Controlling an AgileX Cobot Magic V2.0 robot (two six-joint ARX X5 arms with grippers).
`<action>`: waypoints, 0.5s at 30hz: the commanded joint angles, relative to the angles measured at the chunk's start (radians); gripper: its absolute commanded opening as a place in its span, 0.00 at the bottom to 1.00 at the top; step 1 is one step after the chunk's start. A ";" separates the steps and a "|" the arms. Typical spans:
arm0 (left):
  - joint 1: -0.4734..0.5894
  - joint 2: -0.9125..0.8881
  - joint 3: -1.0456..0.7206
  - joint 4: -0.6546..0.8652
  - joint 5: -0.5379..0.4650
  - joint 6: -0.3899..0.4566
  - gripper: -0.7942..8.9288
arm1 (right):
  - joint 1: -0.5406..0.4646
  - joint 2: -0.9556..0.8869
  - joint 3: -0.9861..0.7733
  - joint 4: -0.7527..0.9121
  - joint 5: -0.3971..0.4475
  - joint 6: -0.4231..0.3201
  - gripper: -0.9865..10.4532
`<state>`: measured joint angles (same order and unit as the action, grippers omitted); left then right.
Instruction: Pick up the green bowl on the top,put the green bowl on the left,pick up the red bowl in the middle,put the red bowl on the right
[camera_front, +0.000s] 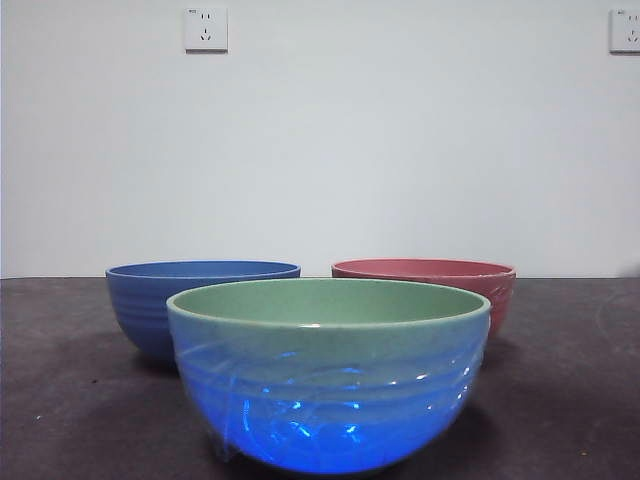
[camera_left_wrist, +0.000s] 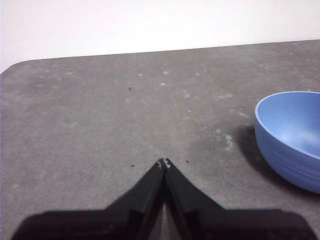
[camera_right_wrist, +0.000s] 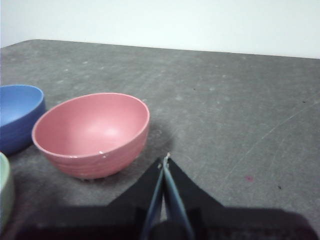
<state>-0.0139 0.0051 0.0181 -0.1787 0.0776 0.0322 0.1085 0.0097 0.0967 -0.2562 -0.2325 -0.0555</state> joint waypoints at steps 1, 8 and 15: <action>0.003 -0.001 -0.016 0.002 0.002 -0.009 0.08 | -0.004 -0.008 -0.058 0.048 0.005 0.027 0.09; 0.003 -0.001 -0.016 0.002 0.002 -0.009 0.08 | -0.003 0.000 -0.076 0.053 0.025 0.028 0.09; 0.003 -0.001 -0.016 0.002 0.002 -0.009 0.08 | -0.003 0.014 -0.076 0.053 0.031 0.028 0.09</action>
<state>-0.0139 0.0051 0.0181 -0.1787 0.0776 0.0319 0.1055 0.0231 0.0334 -0.2054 -0.2058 -0.0368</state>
